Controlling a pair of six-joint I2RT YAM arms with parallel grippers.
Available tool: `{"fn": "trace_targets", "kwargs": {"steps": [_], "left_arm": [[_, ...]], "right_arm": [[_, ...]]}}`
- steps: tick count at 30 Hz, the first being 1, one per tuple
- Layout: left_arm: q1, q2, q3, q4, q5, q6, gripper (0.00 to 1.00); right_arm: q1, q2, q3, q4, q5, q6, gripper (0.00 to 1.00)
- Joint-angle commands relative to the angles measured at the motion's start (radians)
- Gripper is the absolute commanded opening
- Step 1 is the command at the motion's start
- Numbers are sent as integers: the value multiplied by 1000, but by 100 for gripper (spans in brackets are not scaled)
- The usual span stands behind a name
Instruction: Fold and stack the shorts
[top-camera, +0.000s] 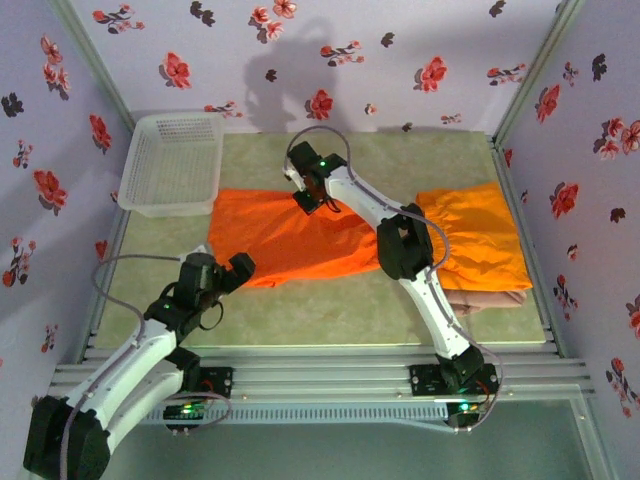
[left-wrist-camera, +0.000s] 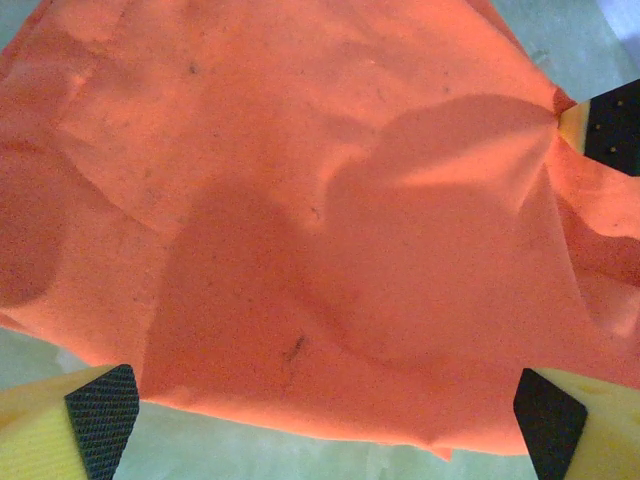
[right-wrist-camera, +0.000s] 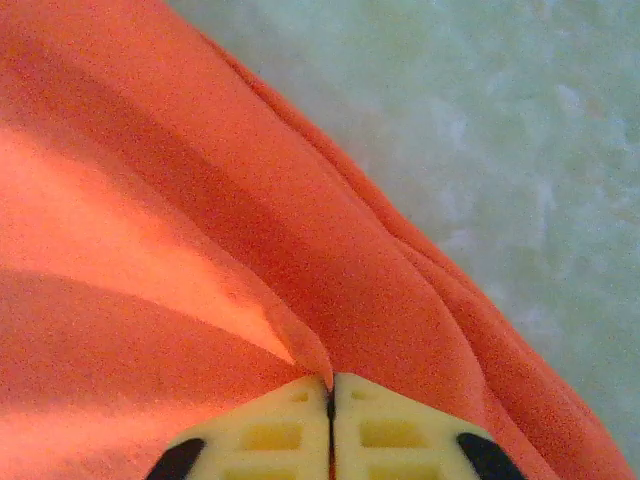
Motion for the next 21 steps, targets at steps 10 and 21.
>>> {"fn": "trace_targets", "kwargs": {"steps": [10, 21], "left_arm": [[19, 120, 33, 153, 31, 32, 99], [43, 113, 70, 147, 47, 53, 99]], "right_arm": [[-17, 3, 66, 97, 68, 54, 0], [-70, 90, 130, 81, 16, 125, 31]]}}
